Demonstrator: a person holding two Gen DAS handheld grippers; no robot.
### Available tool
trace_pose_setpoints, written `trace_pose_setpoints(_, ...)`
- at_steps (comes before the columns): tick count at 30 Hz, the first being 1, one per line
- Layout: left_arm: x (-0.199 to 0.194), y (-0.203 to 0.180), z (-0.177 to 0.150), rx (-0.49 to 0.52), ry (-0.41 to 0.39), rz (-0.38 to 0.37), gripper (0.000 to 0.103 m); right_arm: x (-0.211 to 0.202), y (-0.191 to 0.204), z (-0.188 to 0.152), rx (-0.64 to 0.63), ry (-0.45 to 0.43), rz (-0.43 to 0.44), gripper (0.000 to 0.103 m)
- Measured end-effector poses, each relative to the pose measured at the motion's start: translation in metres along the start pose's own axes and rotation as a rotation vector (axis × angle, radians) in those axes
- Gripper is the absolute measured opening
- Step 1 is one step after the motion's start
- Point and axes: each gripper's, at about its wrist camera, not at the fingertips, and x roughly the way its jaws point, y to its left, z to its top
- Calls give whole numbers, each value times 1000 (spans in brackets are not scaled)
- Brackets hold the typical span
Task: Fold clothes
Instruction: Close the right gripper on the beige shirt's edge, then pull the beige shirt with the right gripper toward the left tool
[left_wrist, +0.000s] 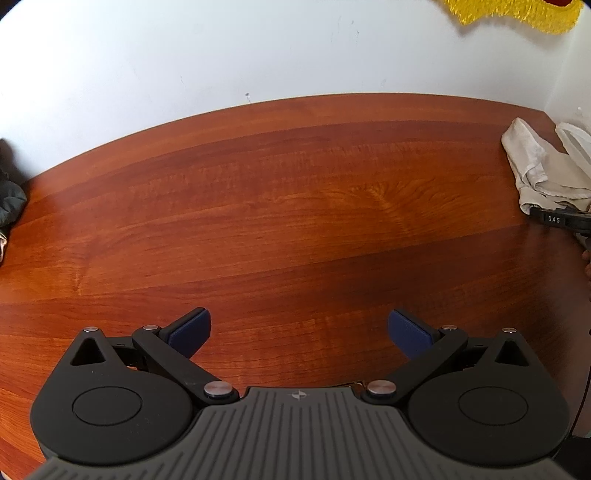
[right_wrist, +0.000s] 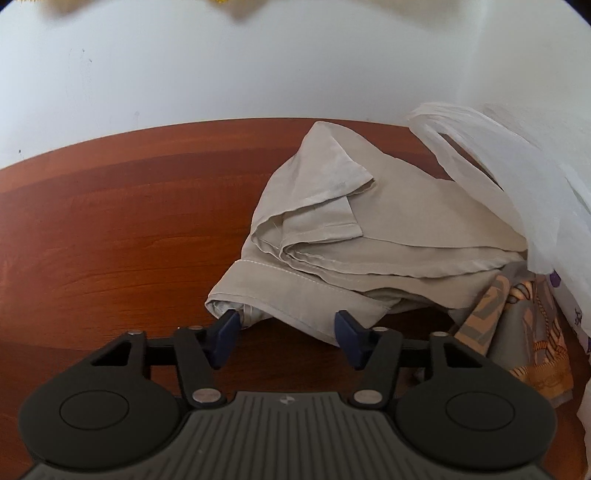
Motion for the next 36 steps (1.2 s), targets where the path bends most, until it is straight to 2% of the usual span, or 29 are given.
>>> trace_pose_setpoints(1, 1, 0, 0, -1, 1, -2, 103, 1, 1, 0, -10, -3, 3, 49)
trace_pose_setpoints(3, 2, 1, 1, -2, 0, -5, 103, 3, 2, 1, -20, 2, 21, 23)
trace_pose_setpoints(6, 1, 3, -1, 4, -10, -6, 103, -1, 3, 1, -3, -12, 18, 8)
trace_pose_setpoints(10, -1, -1, -8, 55, -31, 15, 101, -15, 6, 4, 24, -34, 49, 4)
trace_pose_setpoints(17, -15, -7, -23, 130, -78, 20, 94, -58, 31, 12, -17, -59, 165, 3)
trace_pose_setpoints(22, -27, 1, -37, 104, -103, -1, 89, -87, 64, 10, -82, -58, 266, 3)
trace_pose_setpoints(23, -29, 3, -40, 96, -106, -5, 89, -94, 74, 8, -102, -56, 300, 0)
trace_pose_setpoints(26, -35, 15, -54, 68, -109, -19, 86, -116, 108, 2, -158, -50, 396, 0)
trace_pose_setpoints(30, -40, 31, -72, 37, -93, -24, 85, -133, 154, -11, -251, -40, 468, 0)
trace_pose_setpoints(36, -54, 61, -94, 47, -77, -14, 85, -129, 183, -27, -222, 0, 448, 0)
